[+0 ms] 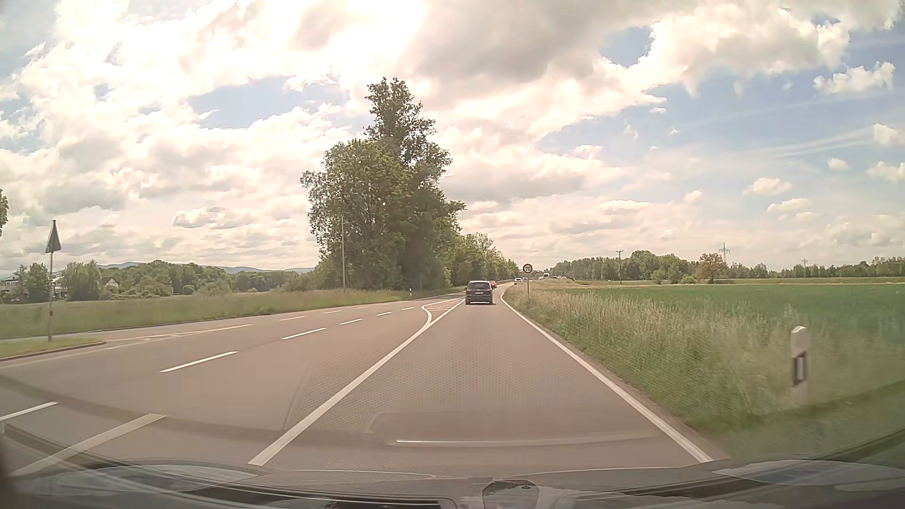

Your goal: Follow the waypoints while adhering to traffic rules and regulations

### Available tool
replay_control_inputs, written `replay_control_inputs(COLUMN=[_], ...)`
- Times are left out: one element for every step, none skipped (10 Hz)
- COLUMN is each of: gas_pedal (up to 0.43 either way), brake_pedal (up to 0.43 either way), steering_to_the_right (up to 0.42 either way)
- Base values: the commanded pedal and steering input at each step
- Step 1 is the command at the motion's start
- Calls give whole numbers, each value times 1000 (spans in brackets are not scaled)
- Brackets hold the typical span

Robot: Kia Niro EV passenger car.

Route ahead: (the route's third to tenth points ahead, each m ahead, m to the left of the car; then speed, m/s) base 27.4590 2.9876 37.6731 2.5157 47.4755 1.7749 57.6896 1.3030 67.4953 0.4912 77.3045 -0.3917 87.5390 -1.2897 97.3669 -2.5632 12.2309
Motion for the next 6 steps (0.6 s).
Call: replay_control_inputs(gas_pedal=[118, 130, 138, 138, 150, 157], brake_pedal=[0, 0, 0, 0, 0, 0], steering_to_the_right=[2, 2, 2, 2, 2, 2])
